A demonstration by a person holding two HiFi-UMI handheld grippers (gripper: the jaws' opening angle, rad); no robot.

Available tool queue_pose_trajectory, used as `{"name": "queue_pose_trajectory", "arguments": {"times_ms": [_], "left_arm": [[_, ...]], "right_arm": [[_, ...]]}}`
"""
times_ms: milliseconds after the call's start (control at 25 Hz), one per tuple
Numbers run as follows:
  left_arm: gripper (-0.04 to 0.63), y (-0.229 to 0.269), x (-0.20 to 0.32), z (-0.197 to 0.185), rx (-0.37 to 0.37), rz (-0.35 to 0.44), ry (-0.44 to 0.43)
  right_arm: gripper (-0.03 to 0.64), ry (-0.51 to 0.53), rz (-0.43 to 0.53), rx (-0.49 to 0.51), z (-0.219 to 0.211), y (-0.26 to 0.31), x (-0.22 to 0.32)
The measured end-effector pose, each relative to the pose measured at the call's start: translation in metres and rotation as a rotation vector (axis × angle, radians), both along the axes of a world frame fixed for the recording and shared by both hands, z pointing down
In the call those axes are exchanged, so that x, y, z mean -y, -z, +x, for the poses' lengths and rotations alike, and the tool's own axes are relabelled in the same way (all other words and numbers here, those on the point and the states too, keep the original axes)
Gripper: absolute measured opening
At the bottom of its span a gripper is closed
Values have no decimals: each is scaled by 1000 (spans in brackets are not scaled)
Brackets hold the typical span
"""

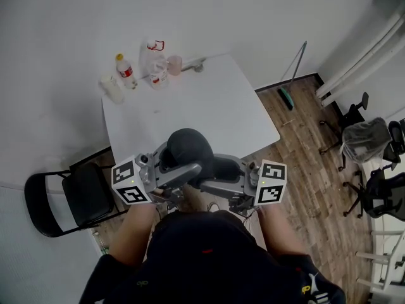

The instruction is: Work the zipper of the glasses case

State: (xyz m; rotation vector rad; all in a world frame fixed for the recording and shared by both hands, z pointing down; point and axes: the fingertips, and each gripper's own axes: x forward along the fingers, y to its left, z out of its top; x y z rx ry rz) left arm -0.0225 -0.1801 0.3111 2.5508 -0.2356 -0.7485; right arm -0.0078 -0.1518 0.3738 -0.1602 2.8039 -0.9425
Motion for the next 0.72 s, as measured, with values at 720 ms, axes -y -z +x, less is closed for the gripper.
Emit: {"name": "queue_pose_trajectory", "arguments": {"times_ms": [720], "left_arm": [[316,-31,-17,31,362,125,-27]], "right_arm": [[281,83,182,-316,-1,-16,-8]]}}
